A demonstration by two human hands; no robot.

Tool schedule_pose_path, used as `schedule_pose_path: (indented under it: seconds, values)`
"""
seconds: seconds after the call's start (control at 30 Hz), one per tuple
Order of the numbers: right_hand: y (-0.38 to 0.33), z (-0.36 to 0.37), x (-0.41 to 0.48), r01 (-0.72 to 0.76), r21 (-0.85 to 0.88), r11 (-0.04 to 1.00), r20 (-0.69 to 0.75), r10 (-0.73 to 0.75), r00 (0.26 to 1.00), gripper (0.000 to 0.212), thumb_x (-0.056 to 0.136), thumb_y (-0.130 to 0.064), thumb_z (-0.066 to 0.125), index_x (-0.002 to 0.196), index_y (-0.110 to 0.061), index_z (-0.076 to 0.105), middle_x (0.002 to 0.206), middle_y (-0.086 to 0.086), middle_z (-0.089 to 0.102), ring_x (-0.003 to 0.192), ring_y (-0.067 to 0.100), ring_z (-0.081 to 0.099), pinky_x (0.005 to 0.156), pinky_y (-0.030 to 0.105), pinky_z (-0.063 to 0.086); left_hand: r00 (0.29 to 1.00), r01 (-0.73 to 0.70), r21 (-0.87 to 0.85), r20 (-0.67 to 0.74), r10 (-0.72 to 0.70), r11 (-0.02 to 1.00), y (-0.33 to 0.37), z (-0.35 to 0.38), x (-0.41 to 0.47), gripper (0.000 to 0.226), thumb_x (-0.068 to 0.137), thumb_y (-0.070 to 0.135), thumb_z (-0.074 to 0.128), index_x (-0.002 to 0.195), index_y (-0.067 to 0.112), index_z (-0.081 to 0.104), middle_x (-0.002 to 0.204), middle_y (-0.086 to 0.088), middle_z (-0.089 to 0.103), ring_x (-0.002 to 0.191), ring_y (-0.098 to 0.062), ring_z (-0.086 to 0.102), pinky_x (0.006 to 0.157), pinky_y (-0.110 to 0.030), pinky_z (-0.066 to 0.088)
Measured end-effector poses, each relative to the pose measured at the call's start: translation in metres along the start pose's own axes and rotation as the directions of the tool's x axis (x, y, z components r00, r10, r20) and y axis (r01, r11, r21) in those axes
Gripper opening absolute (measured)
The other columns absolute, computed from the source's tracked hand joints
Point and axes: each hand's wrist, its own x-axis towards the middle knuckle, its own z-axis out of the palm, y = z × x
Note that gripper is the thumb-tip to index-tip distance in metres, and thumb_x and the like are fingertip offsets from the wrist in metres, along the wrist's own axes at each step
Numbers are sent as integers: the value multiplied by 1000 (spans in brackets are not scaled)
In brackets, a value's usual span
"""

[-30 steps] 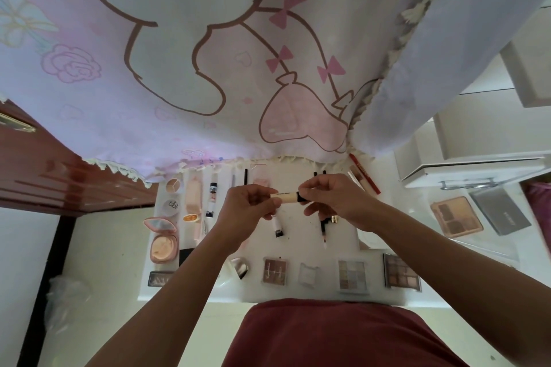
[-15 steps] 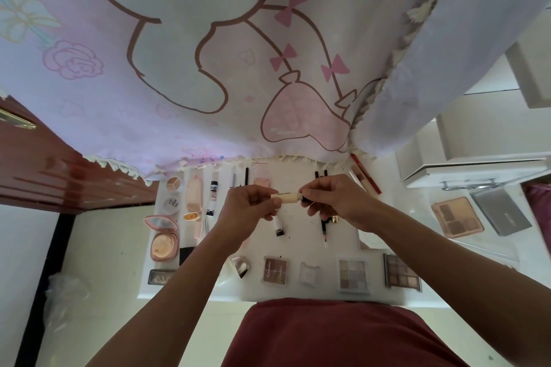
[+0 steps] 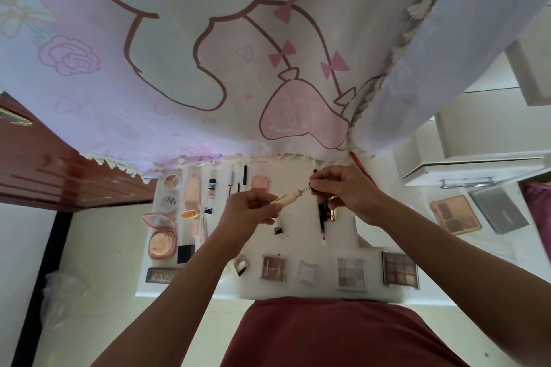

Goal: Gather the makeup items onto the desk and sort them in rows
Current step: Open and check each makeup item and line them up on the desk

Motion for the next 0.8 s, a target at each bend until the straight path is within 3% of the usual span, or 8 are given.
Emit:
schedule_pose_path:
  seconds: [0.23, 0.4, 0.53, 0.67, 0.8]
  values:
    - [-1, -1, 6, 15, -106, 994, -23, -18, 1000, 18, 86, -11, 73, 103, -11, 68, 89, 14, 74, 71, 16, 68, 56, 26, 50, 1000, 7, 150, 22, -11, 989, -19, 12, 3, 20, 79, 3, 76, 98, 5, 72, 87, -15, 73, 73, -19, 66, 68, -25, 55]
    - [4, 1, 26, -9, -249, 968, -20, 4, 1000, 27, 84, -12, 76, 107, -11, 63, 86, 10, 75, 69, 15, 69, 56, 27, 48, 999, 40, 428, -8, -40, 903, -42, 30, 13, 15, 78, 17, 78, 91, 10, 72, 83, -8, 70, 72, -15, 62, 74, -33, 55]
    - [9, 7, 51, -44, -380, 924, 5, 50, 999, 27, 82, -14, 78, 104, -7, 63, 90, 12, 75, 71, 17, 71, 58, 28, 48, 996, 74, 535, -77, -39, 842, -56, 44, 22, 11, 81, 19, 75, 88, 11, 73, 80, -2, 69, 70, -13, 61, 63, -25, 50]
    - [13, 12, 72, -71, -435, 897, -9, 75, 997, 26, 81, -15, 79, 102, -6, 66, 88, 11, 75, 69, 14, 70, 56, 25, 48, 985, 144, 467, -150, -83, 872, -73, 49, 35, 6, 80, 13, 73, 82, 7, 73, 75, -7, 70, 65, -16, 61, 68, -34, 55]
    - [12, 8, 88, -129, -387, 913, -31, 127, 991, 22, 84, -17, 76, 102, -8, 67, 88, 9, 76, 69, 12, 69, 57, 22, 49, 959, 249, 124, -169, -227, 961, -86, 40, 44, 15, 81, 10, 75, 94, 2, 73, 78, -10, 71, 68, -18, 67, 74, -33, 60]
